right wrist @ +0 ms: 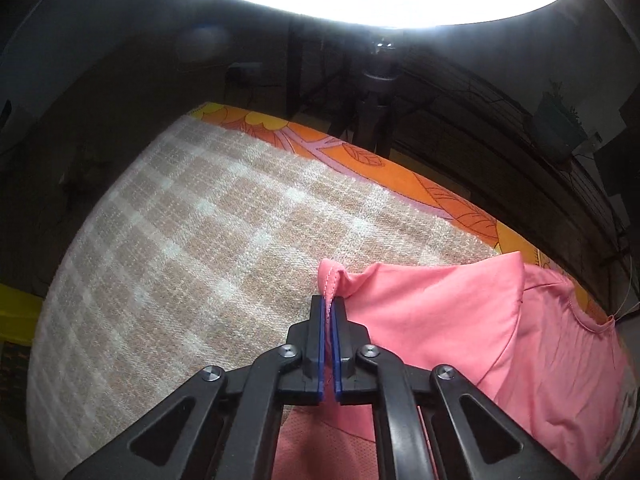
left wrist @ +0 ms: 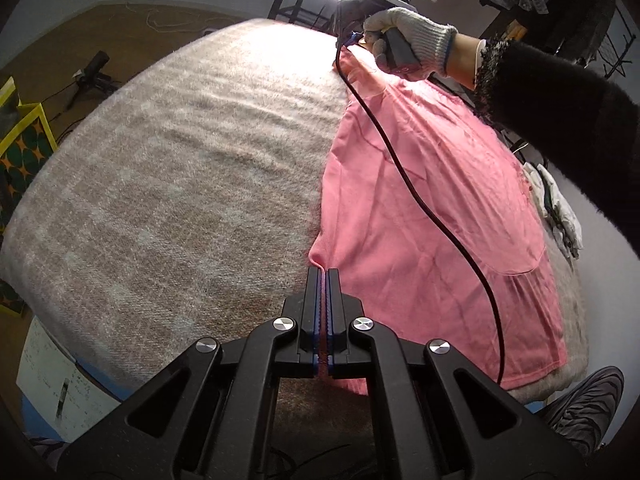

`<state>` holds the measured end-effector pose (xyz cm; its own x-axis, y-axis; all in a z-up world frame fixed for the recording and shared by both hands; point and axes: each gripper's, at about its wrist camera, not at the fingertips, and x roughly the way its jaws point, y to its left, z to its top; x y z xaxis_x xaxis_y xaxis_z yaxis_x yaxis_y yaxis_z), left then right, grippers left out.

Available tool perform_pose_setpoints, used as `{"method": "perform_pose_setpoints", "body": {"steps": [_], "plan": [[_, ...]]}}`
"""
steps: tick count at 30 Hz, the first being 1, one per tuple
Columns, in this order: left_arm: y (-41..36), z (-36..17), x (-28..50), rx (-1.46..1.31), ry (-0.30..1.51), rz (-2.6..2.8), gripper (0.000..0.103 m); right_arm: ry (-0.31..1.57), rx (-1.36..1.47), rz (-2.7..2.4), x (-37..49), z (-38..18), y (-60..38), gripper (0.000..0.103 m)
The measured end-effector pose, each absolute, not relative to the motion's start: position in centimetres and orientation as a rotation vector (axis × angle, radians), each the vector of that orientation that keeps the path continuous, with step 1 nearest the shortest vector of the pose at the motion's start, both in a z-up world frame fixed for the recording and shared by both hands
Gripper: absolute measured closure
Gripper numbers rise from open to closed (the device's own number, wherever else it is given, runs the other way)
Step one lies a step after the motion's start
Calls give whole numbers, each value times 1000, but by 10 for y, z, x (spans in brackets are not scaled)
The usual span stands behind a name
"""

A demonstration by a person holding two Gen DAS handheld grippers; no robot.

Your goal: Fold small clothes

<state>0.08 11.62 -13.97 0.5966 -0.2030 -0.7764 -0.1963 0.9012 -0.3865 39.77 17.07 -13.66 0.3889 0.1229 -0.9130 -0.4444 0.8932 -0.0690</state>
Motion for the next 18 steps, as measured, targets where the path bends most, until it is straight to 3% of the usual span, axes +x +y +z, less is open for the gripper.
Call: {"method": "perform_pose_setpoints", "body": {"steps": [6,18], "plan": [[124,-132,-7,-483,904,-6,103,1057,-146,491,400,-92,158,103],[107,-120,-6,-433,879,-26,103,1060,-114,524,397,-101,131,103]]}}
